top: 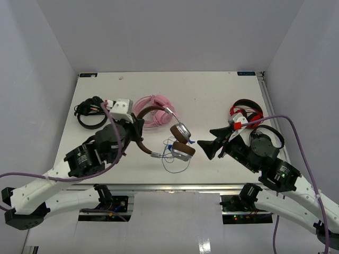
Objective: Wrap the headphones
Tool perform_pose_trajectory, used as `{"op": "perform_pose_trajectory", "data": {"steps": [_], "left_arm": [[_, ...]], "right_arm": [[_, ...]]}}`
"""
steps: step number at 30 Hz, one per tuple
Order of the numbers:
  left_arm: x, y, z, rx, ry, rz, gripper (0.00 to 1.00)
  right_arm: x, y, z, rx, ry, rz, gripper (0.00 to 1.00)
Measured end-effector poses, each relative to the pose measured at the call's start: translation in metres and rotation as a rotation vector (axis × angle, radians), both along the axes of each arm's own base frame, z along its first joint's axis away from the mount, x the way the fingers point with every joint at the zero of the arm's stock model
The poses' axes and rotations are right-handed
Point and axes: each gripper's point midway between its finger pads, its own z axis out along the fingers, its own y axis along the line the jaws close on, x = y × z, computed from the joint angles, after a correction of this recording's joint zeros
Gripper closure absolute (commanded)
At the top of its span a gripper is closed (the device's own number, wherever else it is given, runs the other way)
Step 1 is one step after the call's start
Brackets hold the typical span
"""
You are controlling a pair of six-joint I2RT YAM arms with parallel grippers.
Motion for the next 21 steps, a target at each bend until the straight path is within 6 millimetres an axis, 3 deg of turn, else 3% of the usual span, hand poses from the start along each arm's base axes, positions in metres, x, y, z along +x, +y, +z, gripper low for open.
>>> {"op": "perform_pose_trajectory", "data": {"steps": [4, 7, 12, 21], "left_arm": [[-0.010, 0.010, 0.042, -0.134, -0.041, -0.017, 1.00], [-0.015, 0.014, 0.060, -0.183, -0.056, -0.031, 1.00], [-0.018, 0.016, 0.072, -0.220, -0.061, -0.040, 1.00], [-0.019, 0.017, 0.084, -0.242, -0.067, -0.040, 1.00]], "right_arm": [[-0.002, 0.016, -0.020, -0.020, -0.021, 0.070, 0.24], [0.003, 0.032, -0.032, -0.054, -0.028, 0.105, 0.25], [0.007, 0.051, -0.040, -0.057, -0.072, 0.159, 0.26], [0.005, 0.057, -0.055, -0.018, -0.124, 0.192, 0.26]]}}
